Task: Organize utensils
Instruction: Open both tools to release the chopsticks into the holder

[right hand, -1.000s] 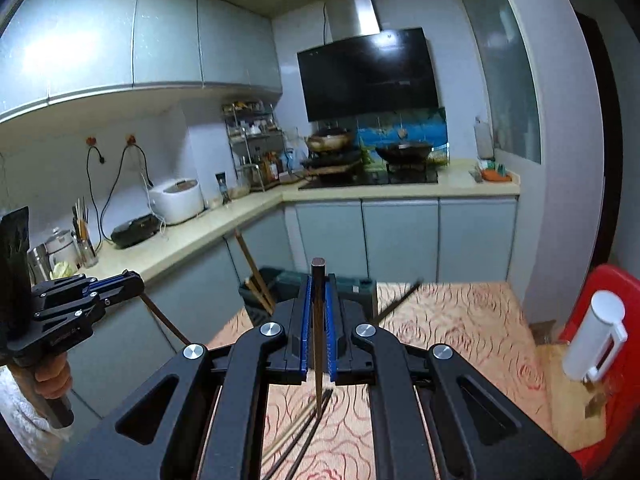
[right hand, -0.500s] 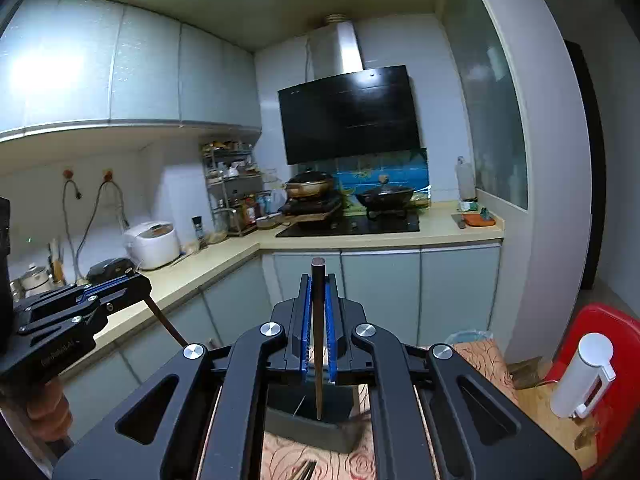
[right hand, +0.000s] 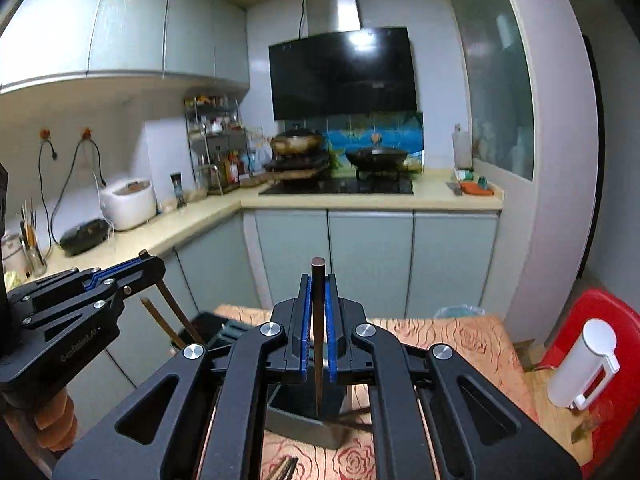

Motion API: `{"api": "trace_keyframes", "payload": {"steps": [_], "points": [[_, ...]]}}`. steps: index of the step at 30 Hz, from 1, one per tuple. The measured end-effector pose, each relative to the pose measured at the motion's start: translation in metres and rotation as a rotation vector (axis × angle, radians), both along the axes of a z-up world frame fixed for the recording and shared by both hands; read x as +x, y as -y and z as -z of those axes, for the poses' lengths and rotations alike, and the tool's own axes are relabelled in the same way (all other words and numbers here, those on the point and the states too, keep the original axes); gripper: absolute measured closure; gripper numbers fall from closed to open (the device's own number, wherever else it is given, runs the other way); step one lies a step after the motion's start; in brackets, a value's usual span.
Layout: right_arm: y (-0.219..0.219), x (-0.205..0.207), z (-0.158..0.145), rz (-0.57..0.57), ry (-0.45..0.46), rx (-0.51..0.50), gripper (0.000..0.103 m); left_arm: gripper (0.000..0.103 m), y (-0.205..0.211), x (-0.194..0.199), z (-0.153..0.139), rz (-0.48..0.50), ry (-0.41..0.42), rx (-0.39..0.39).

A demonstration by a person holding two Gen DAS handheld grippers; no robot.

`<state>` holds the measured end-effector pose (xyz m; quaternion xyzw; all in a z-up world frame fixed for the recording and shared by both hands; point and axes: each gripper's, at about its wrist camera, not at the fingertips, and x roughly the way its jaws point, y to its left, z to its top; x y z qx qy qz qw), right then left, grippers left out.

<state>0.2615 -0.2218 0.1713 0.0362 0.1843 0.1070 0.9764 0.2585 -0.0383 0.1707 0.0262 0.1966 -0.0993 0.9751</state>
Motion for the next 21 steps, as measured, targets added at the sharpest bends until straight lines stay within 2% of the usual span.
{"api": "trace_keyframes", "payload": {"steps": [5, 7, 9, 10, 11, 15, 21], "points": [[-0.005, 0.003, 0.013, 0.000, -0.031, -0.001, 0.093, 0.096, -0.004, -0.002, 0.012, -0.007, -0.013, 0.028], [-0.006, 0.002, 0.014, -0.003, -0.032, -0.004, 0.090, 0.091, -0.004, -0.004, 0.013, 0.002, -0.016, 0.037], [-0.006, 0.000, 0.012, 0.003, -0.026, -0.008, 0.075, 0.064, -0.006, -0.009, 0.012, 0.001, -0.009, 0.042], [-0.004, -0.002, 0.011, 0.010, -0.018, -0.008, 0.067, 0.060, -0.007, -0.011, 0.011, -0.001, 0.001, 0.042], [-0.003, -0.004, 0.009, 0.017, -0.005, -0.008, 0.065, 0.059, -0.008, -0.013, 0.009, -0.002, 0.008, 0.041], [0.001, -0.013, 0.002, 0.029, 0.016, -0.014, 0.064, 0.052, -0.014, -0.023, 0.003, 0.003, 0.019, 0.031], [0.014, -0.041, -0.011, 0.053, 0.073, -0.017, 0.063, 0.047, -0.025, -0.053, -0.003, 0.024, 0.054, 0.018]]}}
